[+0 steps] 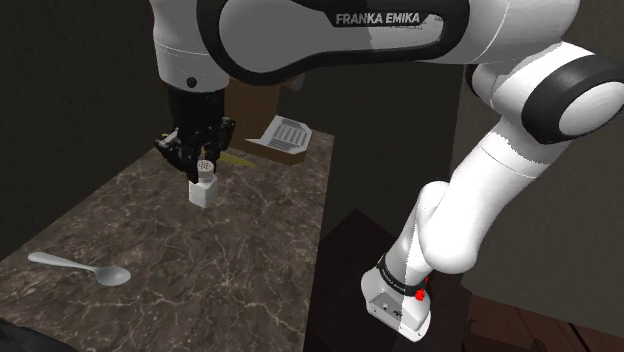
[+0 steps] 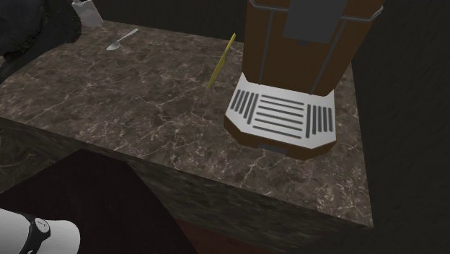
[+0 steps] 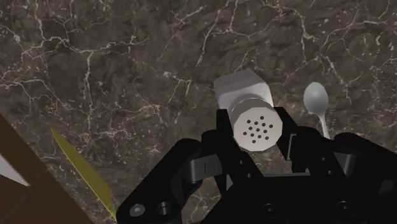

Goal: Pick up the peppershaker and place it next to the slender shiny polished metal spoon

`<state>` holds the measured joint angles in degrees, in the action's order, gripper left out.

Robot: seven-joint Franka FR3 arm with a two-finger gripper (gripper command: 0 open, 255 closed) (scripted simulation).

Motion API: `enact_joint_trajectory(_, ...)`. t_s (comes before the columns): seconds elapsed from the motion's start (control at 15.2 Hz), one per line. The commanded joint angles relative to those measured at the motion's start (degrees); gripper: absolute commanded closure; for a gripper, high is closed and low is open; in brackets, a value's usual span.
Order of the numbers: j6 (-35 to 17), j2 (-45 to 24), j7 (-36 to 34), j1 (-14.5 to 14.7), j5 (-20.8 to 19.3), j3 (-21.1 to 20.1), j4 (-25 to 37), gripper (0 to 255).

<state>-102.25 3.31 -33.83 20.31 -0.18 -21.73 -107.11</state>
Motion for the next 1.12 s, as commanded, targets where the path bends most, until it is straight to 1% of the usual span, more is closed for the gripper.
enact_joint_trajectory(0.0, 0.2, -2.0, -3.1, 1.3, -0.6, -1.5, 2.0, 255)
enact_joint_trajectory(0.26, 1.7, -8.2, -9.2, 4.2, -3.1, -4.3, 9.0, 255)
enact_joint_trajectory(0.46, 3.4, -13.6, -13.7, 7.0, -5.6, -5.9, 15.2, 255)
enact_joint_trajectory(0.73, 6.6, -21.6, -19.2, 11.9, -9.4, -7.2, 25.4, 255)
enact_joint_trajectory(0.79, 8.3, -25.1, -21.2, 14.1, -11.0, -7.5, 30.1, 255)
enact_joint_trajectory(1.06, 5.0, -24.8, -21.2, 13.8, -10.8, -7.2, 26.5, 255)
